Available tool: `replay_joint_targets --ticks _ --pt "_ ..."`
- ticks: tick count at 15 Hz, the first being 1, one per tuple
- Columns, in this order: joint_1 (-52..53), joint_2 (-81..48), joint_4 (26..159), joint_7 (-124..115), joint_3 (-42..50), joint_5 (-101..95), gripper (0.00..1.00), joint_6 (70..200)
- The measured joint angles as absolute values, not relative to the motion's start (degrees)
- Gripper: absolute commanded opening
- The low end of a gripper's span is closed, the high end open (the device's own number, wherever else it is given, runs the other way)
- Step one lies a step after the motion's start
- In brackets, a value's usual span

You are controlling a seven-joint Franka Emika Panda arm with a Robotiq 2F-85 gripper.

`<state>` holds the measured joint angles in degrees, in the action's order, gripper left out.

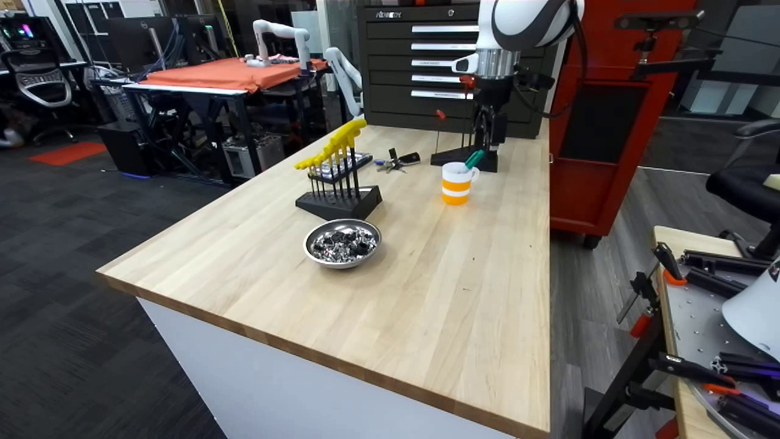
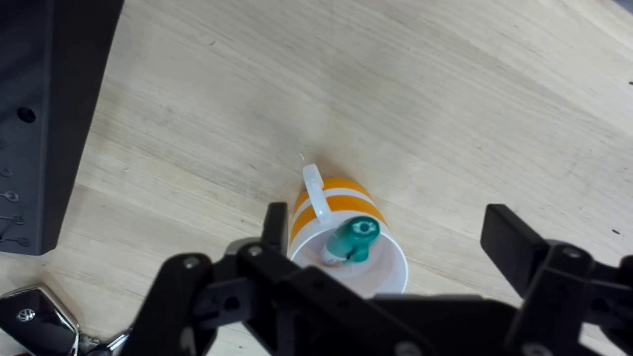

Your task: Take the marker from the cup and put it on the table

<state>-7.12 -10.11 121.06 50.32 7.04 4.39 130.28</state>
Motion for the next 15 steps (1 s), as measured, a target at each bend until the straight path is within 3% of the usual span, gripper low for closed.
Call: replay_joint_targets --ticks 1,3,13,15 --pt "-7.2 -10.2 121.1 50.6 7.0 4.7 0.73 130.3" --pt "-7.3 -10.5 120.9 51.0 6.9 5.3 0.70 130.3" --pt "-7.8 -11.2 120.5 52.0 6.5 5.9 0.03 130.3" --pt "-7.8 -11.2 120.4 52.0 6.4 5.9 0.06 130.3"
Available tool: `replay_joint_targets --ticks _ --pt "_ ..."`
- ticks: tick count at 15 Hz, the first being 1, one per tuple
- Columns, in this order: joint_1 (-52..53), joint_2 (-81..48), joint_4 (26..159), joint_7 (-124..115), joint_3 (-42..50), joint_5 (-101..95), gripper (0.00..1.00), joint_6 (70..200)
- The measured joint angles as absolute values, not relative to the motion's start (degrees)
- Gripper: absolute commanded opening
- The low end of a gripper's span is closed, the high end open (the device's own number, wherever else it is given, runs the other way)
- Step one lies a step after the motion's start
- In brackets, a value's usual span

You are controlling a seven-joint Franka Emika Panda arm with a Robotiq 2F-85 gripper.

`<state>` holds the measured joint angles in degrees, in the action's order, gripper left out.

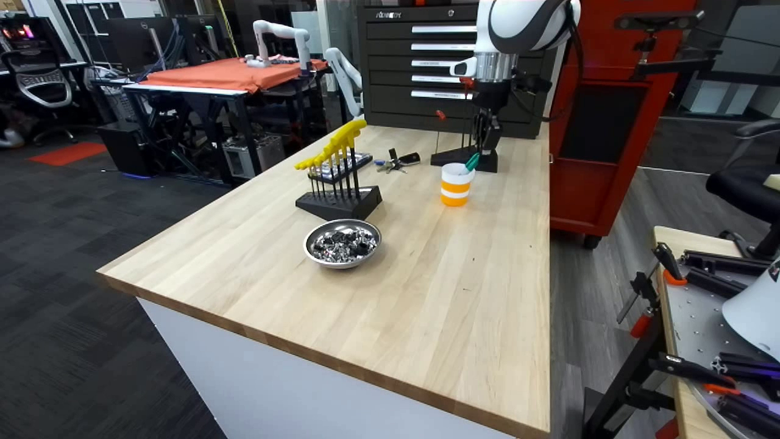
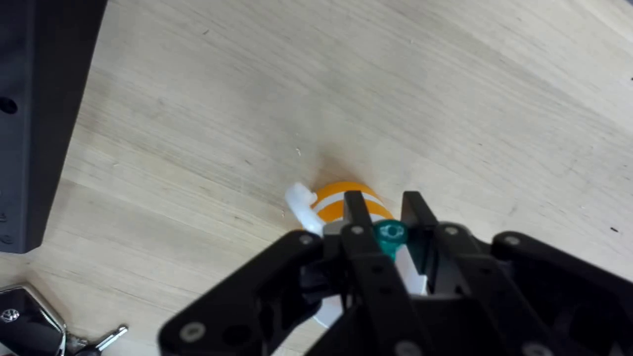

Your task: Take the marker from the cup and put it on the table

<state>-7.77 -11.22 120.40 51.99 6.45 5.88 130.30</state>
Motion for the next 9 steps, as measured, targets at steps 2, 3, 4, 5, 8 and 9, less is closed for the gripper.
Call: replay_joint_targets --ticks 2,3,4,5,8,9 --pt "-7.8 -11.2 120.4 52.0 6.4 5.9 0.06 130.3" --pt "-7.8 -11.2 120.4 52.0 6.4 5.9 0.06 130.3" --pt "-7.8 -11.2 120.3 52.0 6.4 5.8 0.06 130.3" --pt "-7.8 -11.2 120.3 52.0 6.4 5.8 0.06 130.3" --pt "-7.8 -11.2 119.8 52.0 6.4 5.7 0.06 130.2" --pt "-7.8 -11.1 119.6 52.0 6.4 5.6 0.06 130.0"
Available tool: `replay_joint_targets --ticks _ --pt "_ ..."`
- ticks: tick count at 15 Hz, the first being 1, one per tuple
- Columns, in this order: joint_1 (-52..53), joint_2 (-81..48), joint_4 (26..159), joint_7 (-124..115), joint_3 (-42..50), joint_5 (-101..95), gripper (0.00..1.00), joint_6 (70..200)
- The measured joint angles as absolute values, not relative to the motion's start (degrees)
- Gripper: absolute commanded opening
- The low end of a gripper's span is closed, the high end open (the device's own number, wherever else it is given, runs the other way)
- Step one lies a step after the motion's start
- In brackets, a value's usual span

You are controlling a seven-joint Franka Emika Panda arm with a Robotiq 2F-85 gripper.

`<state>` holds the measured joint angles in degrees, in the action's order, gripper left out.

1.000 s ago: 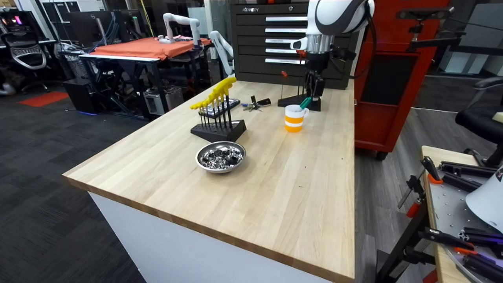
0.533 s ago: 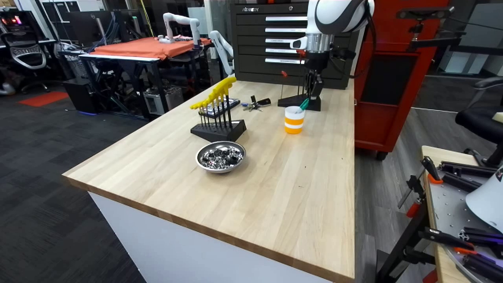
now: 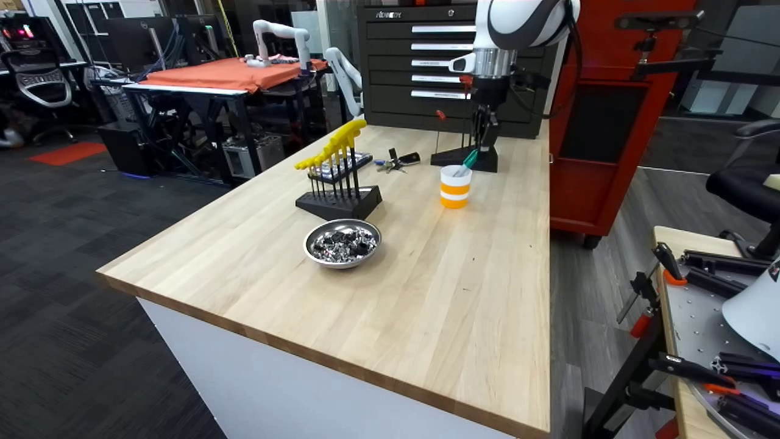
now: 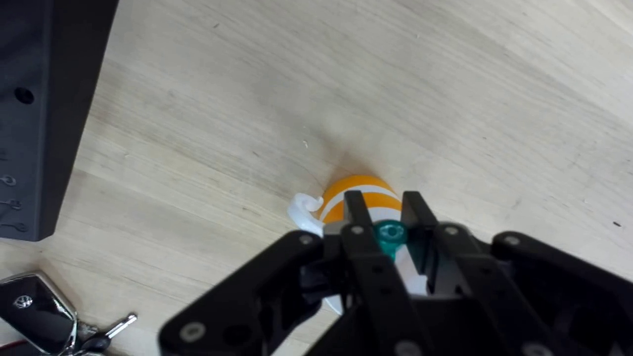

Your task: Take the marker from the cup and put it on the table

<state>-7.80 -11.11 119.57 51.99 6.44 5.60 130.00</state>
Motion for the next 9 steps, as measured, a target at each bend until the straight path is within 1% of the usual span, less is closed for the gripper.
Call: replay_joint_targets --ticks 9 --pt "-8.1 -8.6 117.6 50.2 7.0 2.5 0.06 123.7"
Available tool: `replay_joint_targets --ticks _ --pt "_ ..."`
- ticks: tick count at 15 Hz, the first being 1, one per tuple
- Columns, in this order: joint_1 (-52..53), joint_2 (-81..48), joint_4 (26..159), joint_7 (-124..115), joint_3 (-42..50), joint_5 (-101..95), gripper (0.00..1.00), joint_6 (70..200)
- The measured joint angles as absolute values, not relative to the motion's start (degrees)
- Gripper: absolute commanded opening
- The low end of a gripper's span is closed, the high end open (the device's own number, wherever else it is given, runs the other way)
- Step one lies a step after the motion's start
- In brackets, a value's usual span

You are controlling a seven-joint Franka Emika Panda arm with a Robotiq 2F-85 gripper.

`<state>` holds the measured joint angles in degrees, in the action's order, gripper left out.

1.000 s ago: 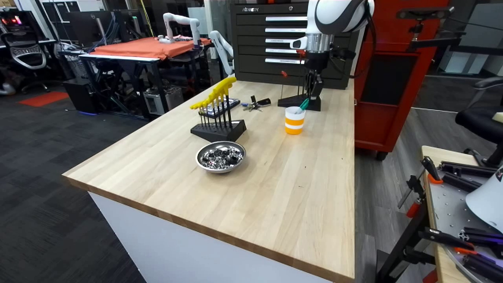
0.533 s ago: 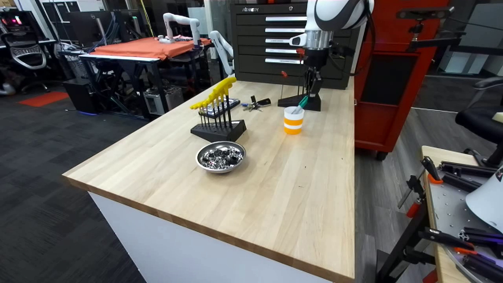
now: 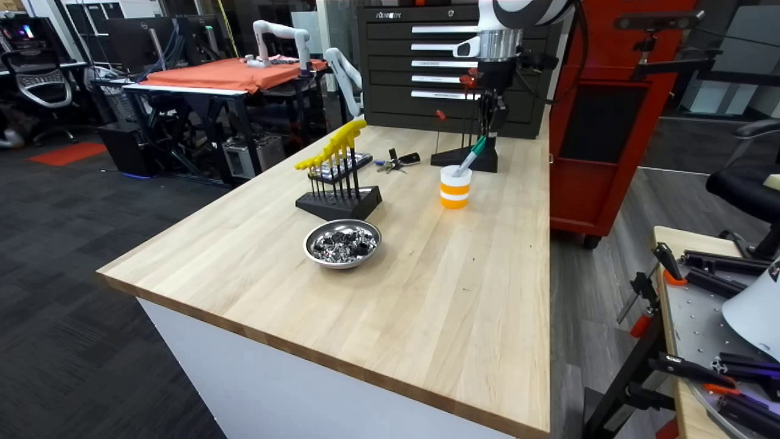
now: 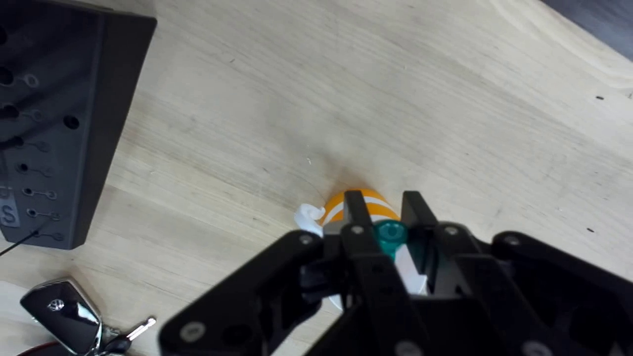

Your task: Take the marker from the cup and put it on the table

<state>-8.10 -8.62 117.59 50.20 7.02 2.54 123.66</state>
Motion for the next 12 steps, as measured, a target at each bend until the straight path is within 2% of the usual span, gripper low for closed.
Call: replay_joint_targets --ticks 12 --pt "-4.6 1.7 122.5 33.4 3.2 0.6 0.06 121.4"
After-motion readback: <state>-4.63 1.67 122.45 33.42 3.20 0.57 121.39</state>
